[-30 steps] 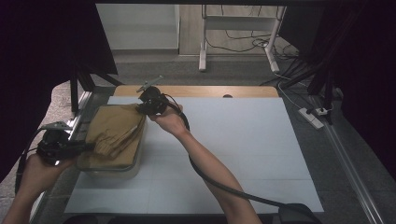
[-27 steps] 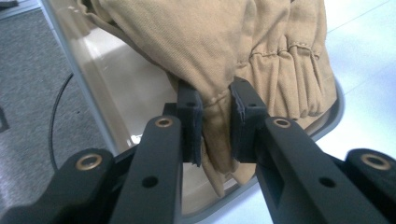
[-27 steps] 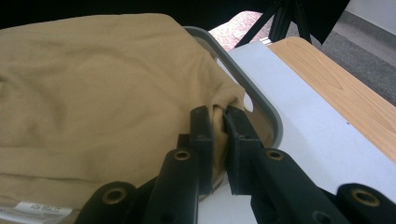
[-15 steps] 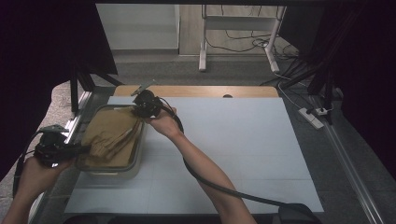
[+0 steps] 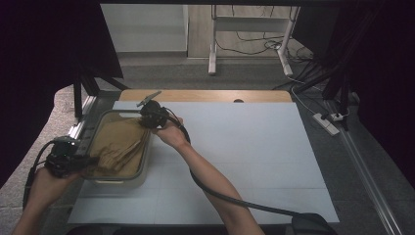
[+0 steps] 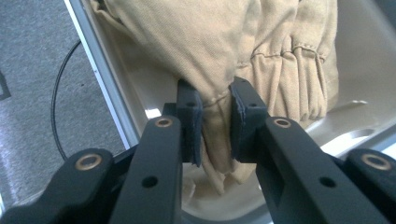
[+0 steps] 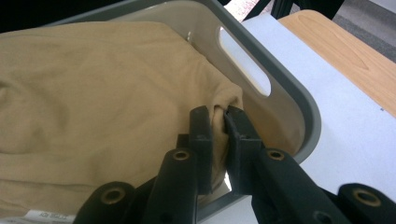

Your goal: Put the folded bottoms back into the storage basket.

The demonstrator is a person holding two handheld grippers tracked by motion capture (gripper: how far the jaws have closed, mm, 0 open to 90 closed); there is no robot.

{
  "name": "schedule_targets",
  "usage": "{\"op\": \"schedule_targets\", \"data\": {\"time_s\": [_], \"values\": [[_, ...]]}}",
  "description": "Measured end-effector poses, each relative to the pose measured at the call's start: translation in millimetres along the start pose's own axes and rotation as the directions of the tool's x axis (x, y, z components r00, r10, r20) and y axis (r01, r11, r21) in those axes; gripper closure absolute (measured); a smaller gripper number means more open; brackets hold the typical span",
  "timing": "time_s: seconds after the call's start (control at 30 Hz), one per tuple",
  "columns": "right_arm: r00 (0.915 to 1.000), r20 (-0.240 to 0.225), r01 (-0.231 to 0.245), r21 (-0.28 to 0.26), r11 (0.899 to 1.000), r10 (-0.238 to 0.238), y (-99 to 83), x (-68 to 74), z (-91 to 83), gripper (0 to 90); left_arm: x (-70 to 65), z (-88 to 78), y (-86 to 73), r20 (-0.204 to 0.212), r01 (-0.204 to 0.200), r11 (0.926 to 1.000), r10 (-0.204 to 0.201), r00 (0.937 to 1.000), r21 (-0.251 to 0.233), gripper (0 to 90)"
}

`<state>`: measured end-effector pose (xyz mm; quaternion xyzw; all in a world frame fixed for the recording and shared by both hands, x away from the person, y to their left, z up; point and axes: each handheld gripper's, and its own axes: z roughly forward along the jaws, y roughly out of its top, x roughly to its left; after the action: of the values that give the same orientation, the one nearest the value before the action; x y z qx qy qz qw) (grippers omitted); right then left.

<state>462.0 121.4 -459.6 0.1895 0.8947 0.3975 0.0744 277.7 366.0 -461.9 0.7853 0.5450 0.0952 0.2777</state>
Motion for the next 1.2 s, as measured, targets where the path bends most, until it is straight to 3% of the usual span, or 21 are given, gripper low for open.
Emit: {"op": "schedule_targets", "data": {"time_s": [0.2,0.3,0.43,0.53,0.7,0.8,0.97,1.2], "values": [[0.9999,0.010,0.008,0.021,1.000,-0.008,-3.5,1.4,6.3,78.0,0.4,6.1,0.1,-0.011,0.006,0.9999,-0.006,0.9999,0.013,73.4],[0.9993,0.036,0.008,0.026,1.000,-0.009,-4.1,2.2,8.0,65.4,0.5,7.2,0.3,-0.015,0.005,1.0000,-0.005,0.9999,0.004,66.7],[0.9986,0.050,-0.015,0.000,1.000,0.015,-3.0,-0.2,4.7,58.2,0.0,4.3,0.2,-0.032,-0.002,0.9995,0.001,0.9995,-0.033,57.6],[0.9984,0.056,-0.007,0.001,1.000,0.007,-1.7,0.5,1.9,55.2,-1.0,1.9,0.2,-0.035,-0.012,0.9983,0.010,0.9993,-0.057,51.6],[0.9982,0.060,0.006,0.001,1.000,-0.006,-1.1,5.4,-1.2,45.3,-4.7,0.5,-0.5,-0.007,-0.005,0.9960,0.004,1.0000,-0.089,44.7],[0.9985,0.051,-0.020,0.008,1.000,0.020,-0.8,7.2,-2.7,38.0,-8.2,0.6,-1.1,0.018,0.007,0.9945,-0.005,0.9998,-0.104,39.7],[0.9978,0.026,-0.062,0.013,0.998,0.062,-1.4,7.5,-6.2,27.7,-17.4,1.3,-1.1,0.001,0.011,0.9940,-0.011,0.9999,-0.109,28.0],[0.9965,-0.007,-0.083,0.024,0.996,0.083,-3.5,4.6,-10.9,12.7,-26.7,0.4,-1.3,0.058,0.013,0.9920,-0.005,0.9983,-0.126,16.8]]}}
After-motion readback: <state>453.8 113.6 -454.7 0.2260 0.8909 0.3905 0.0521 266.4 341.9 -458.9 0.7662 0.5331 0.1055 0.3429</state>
